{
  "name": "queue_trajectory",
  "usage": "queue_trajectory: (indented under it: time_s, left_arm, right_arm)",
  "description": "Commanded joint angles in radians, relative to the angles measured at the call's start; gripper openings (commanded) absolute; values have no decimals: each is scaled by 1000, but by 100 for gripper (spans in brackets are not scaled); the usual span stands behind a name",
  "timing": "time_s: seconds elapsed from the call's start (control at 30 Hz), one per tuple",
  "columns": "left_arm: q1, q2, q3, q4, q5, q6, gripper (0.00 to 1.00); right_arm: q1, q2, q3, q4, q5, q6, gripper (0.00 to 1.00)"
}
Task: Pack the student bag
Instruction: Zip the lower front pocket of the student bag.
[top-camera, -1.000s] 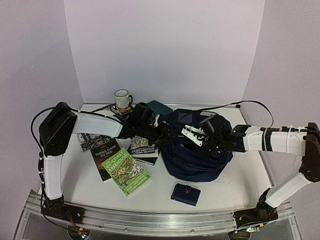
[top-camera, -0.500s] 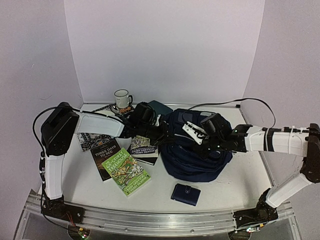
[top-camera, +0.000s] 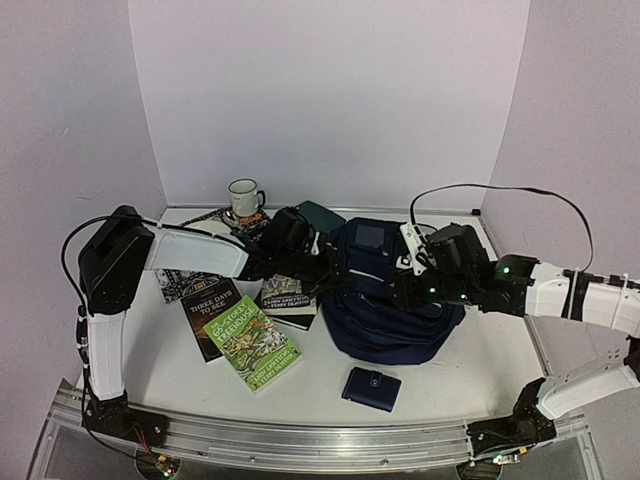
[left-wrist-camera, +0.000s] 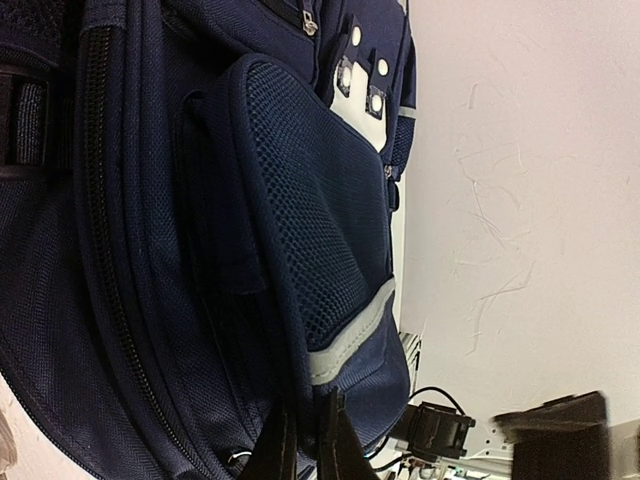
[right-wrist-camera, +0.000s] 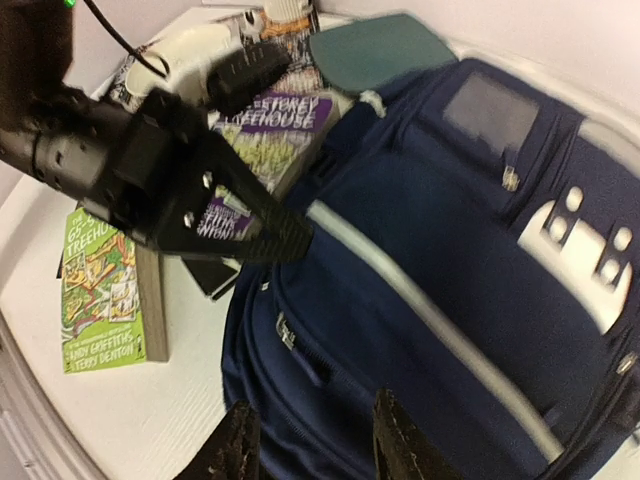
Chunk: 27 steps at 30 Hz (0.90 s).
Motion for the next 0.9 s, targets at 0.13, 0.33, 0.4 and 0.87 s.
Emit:
queue_trajectory:
  time_s: [0.13,0.33,0.4,0.87]
  left_arm:
    - [-20,-91,24,89,-27,-50,0]
    - [-26,-89,25,90,-31,-53,0]
    - [-28,-90,26,90,-30,-53,0]
    - [-42,-89,38,90,-28,-46,0]
  right_arm:
    - [54,49,-82,105,0,166,36]
    - [58,131,-89,183,36,119,33]
    - [57,157,-84,197,59,104,31]
    - [57,288,-34,234,138,31,22]
